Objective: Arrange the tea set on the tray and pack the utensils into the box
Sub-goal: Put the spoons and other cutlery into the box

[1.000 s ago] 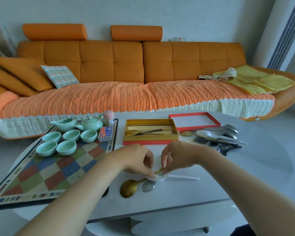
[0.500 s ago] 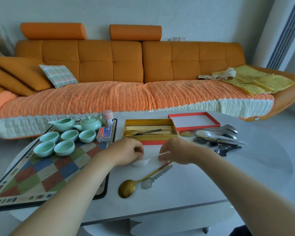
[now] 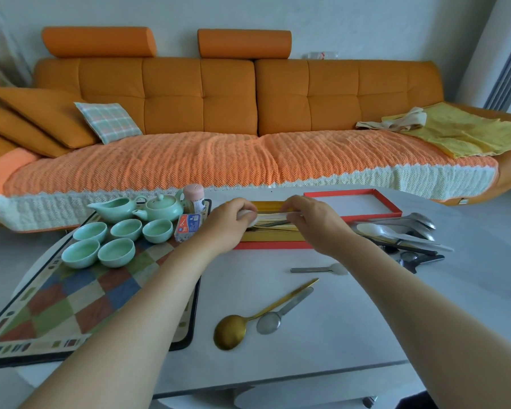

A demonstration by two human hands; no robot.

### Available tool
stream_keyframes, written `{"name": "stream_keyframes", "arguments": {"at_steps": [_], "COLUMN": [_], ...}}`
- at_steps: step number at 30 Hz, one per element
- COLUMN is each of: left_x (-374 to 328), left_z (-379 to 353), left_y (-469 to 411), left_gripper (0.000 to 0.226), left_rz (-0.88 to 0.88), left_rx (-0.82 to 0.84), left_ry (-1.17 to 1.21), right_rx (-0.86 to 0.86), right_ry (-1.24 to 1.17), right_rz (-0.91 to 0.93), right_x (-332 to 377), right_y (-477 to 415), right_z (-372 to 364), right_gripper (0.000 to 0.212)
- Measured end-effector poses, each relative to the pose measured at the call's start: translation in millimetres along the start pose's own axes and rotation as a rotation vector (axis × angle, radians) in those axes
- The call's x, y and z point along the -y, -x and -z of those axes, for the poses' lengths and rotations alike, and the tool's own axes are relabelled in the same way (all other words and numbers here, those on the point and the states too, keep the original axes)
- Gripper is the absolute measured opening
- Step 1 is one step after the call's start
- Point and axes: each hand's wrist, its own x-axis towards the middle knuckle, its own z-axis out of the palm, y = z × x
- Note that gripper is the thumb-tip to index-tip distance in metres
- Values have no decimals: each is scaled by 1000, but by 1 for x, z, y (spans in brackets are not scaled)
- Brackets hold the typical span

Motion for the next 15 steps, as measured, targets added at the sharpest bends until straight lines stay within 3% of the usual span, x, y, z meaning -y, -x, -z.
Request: {"name": "stream_keyframes", "arguments": {"at_steps": [3, 5, 10, 15], "left_x": [8, 14, 28, 35], "left_z": [-6, -10, -22, -22], "left_y": [-10, -15, -17, -20], "left_gripper": [27, 33, 41, 50], "left_rz": [-102, -199, -271, -180], "left_rx": [-170, -192, 8, 125], "left_ry": [-366, -538, -580, -661], "right_rx": [-5, 9, 50, 117], "right_ry": [32, 58, 144, 233], "right_rz": [-21, -66, -121, -47], "right_x": [-10, -18, -21, -10], "right_y": [-13, -20, -34, -35], "right_z": [-12, -21, -36, -43], "right_gripper": [25, 28, 31, 38]}}
